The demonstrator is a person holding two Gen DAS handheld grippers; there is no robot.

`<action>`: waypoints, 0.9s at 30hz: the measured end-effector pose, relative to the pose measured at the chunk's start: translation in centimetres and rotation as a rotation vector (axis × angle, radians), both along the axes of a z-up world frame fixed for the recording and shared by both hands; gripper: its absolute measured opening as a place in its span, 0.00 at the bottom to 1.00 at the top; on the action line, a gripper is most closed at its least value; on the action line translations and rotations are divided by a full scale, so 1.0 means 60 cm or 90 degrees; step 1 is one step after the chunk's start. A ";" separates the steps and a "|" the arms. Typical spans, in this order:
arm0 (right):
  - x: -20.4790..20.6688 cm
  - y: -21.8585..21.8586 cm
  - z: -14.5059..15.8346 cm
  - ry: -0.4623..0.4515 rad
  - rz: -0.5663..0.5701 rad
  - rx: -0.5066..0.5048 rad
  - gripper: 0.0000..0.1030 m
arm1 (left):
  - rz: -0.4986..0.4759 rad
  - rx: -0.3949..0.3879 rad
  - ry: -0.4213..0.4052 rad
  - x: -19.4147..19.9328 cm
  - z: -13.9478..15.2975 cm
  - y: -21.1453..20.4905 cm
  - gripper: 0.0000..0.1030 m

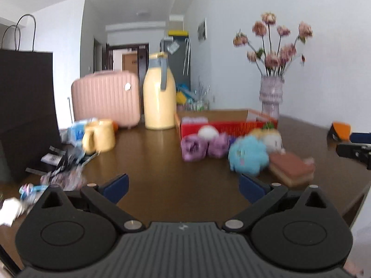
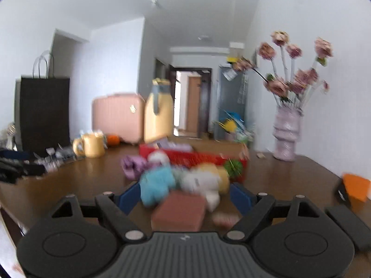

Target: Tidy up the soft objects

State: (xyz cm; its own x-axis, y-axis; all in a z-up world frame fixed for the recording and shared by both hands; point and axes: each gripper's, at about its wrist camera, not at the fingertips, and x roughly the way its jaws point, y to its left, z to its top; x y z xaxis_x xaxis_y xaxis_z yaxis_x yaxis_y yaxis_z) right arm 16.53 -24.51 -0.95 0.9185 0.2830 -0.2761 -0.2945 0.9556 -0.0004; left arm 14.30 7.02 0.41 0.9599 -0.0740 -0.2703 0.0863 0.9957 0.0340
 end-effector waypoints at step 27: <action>0.417 0.183 -0.016 0.220 0.061 0.076 0.47 | -0.034 -0.176 0.149 0.388 -0.029 0.035 0.60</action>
State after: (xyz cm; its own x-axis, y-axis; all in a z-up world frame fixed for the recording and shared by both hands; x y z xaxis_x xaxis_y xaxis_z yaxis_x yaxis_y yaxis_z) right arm 41.56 -13.56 -1.89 0.7444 0.4120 -0.5255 -0.3462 0.9110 0.2240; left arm 37.59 9.11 -1.31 0.8672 -0.2234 -0.4451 0.1122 0.9584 -0.2624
